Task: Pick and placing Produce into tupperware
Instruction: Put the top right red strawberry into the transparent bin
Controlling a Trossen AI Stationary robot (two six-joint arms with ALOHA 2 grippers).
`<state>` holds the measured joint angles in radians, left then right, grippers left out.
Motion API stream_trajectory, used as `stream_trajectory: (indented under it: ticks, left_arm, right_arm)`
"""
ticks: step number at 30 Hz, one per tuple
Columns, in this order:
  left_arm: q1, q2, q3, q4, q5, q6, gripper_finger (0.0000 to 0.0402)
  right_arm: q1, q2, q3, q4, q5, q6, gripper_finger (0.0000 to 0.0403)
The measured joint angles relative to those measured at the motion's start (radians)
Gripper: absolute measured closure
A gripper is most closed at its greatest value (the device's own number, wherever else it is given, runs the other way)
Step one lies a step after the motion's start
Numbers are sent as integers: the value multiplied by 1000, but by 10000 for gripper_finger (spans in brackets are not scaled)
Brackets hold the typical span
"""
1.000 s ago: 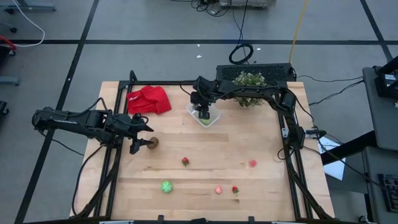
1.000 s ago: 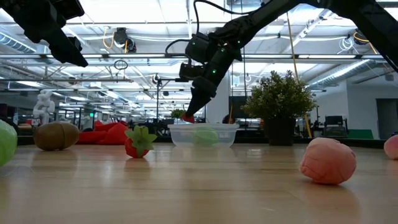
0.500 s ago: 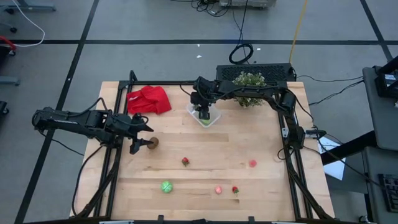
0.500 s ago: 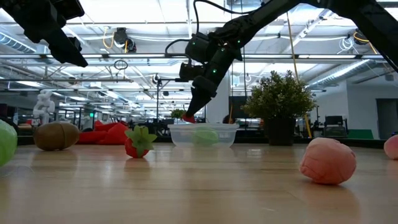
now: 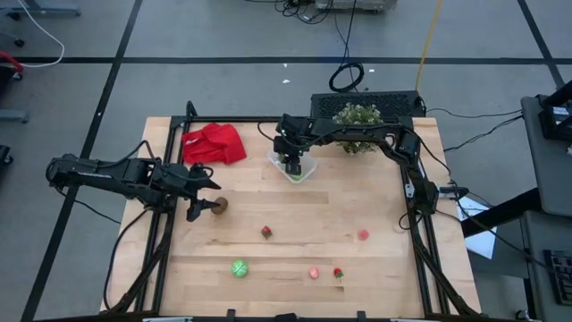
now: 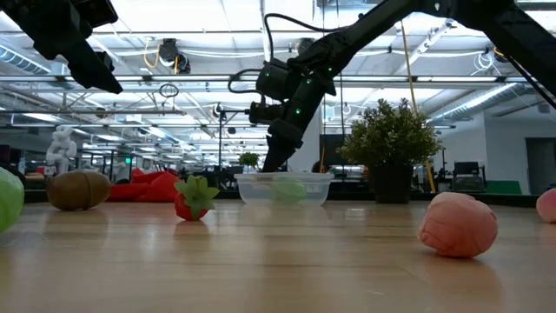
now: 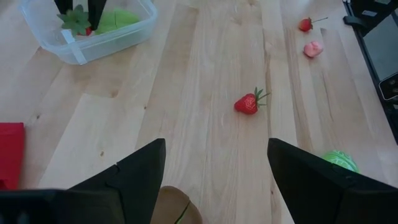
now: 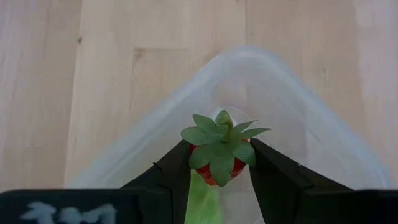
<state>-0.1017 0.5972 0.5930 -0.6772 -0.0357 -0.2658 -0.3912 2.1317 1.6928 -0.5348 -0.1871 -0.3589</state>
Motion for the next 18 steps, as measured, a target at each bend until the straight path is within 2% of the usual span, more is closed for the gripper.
stream_trajectory:
  ticks: [18]
  left_arm:
    - [0,0,0,0,0,-3,117]
  right_arm:
    - [-13,0,0,-2,-5,18,270]
